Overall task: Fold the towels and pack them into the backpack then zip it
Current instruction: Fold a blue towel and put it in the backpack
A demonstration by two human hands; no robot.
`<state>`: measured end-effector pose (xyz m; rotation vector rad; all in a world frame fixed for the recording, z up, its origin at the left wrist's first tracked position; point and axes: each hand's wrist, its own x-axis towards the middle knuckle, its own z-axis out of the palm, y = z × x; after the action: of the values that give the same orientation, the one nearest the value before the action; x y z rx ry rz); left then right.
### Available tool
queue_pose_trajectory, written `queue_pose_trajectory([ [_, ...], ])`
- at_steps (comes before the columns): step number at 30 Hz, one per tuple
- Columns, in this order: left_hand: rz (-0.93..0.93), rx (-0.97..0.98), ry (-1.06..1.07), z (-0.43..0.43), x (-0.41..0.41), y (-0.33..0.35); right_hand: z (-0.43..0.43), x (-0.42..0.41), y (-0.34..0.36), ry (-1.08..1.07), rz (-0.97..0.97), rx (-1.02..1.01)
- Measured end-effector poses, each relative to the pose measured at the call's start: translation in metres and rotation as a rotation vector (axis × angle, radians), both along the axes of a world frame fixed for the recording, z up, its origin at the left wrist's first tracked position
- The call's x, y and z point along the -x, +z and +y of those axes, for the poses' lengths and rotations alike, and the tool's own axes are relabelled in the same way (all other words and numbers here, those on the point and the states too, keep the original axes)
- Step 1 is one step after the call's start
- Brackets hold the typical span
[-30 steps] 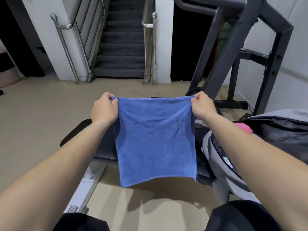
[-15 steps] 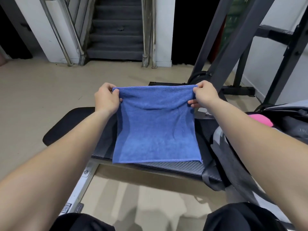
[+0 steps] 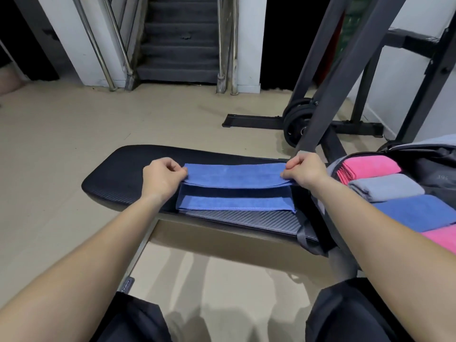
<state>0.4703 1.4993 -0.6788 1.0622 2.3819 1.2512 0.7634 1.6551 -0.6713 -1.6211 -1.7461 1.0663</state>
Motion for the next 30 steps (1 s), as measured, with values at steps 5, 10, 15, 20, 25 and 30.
queue_pose_trajectory([
  [5,0.054,0.083,-0.092,-0.013,-0.002,-0.016,-0.021,-0.004,-0.022,0.075,-0.127,-0.078],
  [10,0.103,0.117,-0.115,-0.017,0.0,-0.025,-0.028,-0.004,-0.025,0.142,-0.221,-0.202],
  [15,0.188,0.163,-0.155,-0.019,-0.004,-0.038,-0.026,-0.005,-0.038,0.214,-0.328,-0.24],
  [20,0.375,0.191,-0.197,-0.018,-0.008,-0.043,-0.028,-0.002,-0.042,0.257,-0.423,-0.317],
  [25,0.597,0.378,-0.217,-0.015,-0.016,-0.044,-0.037,0.003,-0.031,0.282,-0.767,-0.409],
  [30,0.799,0.356,-0.23,0.017,-0.041,-0.034,-0.034,0.035,-0.024,0.302,-0.68,-0.541],
])
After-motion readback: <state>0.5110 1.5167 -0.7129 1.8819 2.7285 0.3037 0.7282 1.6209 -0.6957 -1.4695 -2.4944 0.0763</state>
